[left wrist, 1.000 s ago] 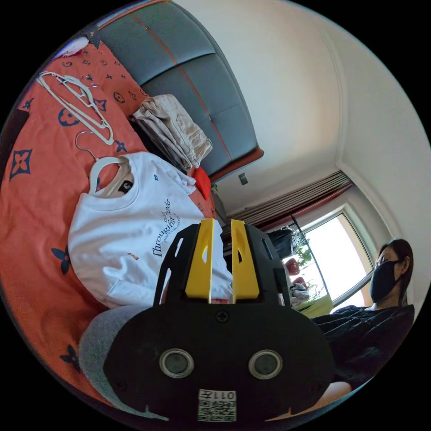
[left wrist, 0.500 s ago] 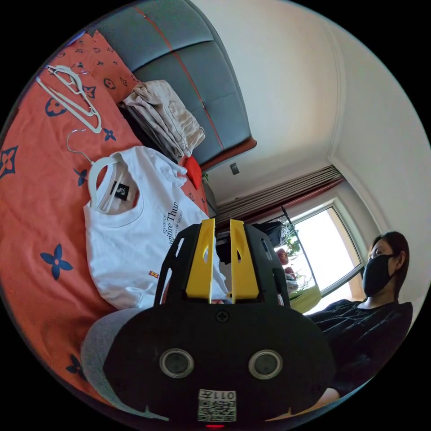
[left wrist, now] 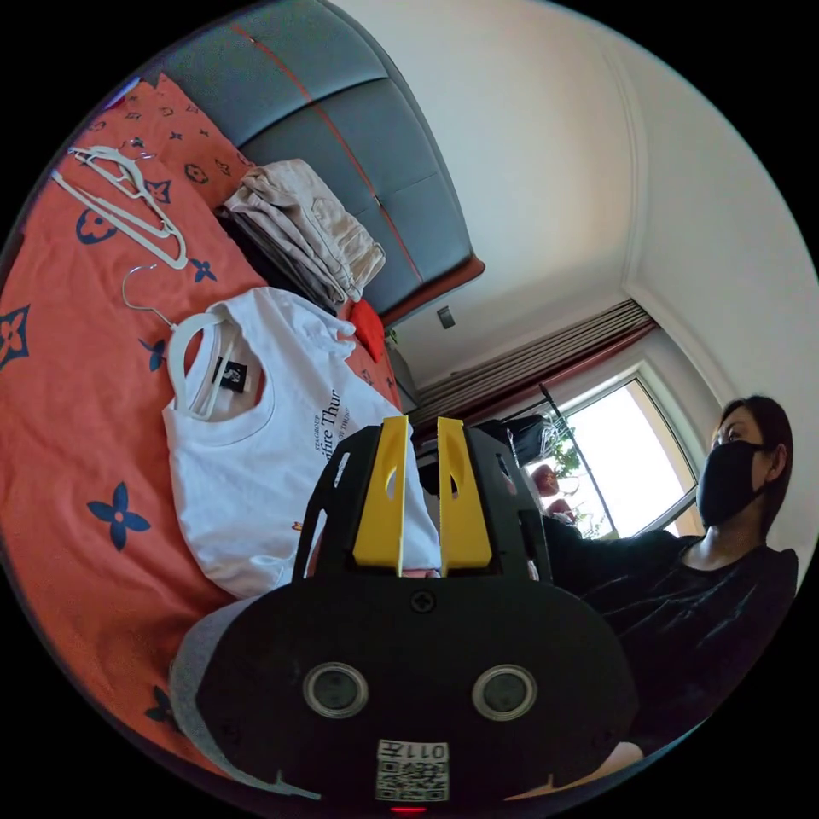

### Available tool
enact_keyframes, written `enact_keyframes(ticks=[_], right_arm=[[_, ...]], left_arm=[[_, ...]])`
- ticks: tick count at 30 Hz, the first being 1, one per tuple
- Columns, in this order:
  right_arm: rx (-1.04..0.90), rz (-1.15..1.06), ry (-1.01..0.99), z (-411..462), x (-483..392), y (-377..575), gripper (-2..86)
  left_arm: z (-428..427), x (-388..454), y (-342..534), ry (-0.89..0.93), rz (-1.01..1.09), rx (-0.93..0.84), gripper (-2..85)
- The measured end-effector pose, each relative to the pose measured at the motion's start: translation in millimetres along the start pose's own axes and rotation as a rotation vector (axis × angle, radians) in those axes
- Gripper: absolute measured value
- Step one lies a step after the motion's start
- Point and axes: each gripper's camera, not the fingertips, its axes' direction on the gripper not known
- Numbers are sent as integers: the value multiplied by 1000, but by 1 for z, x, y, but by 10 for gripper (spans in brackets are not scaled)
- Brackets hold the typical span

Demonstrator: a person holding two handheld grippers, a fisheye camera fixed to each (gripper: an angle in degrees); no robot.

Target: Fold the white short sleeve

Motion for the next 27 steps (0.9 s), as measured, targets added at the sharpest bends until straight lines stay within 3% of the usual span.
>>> enact_keyframes(ticks=[5,10,12,14,16,18,21,24,27], right_arm=[[-140,103,-82,54,39,-56,107],[-148,265,-355,93,85,-80,82],[-142,214,-437,98,90,-85,40],[-102,180,-331,90,92,-90,25],[-92,125,-24,78,90,-99,19],[-85,116,48,74,90,-104,22],[-138,127,-295,79,94,-110,56],[-103,235,-516,83,108,-103,157],[-18,337,-773,87,123,-89,163]], left_arm=[[7,-9,-10,-18,-33,-2,31],[16,-15,-22,-49,-55,-41,31],[18,-17,-27,-56,-69,-50,31],[21,-19,-31,-67,-74,-64,32],[22,-22,-37,-74,-87,-74,31],[22,-24,-41,-71,-94,-79,31],[19,-25,-46,-68,-97,-73,31],[12,-24,-49,-51,-86,-63,31],[8,-25,-54,-40,-89,-61,30]])
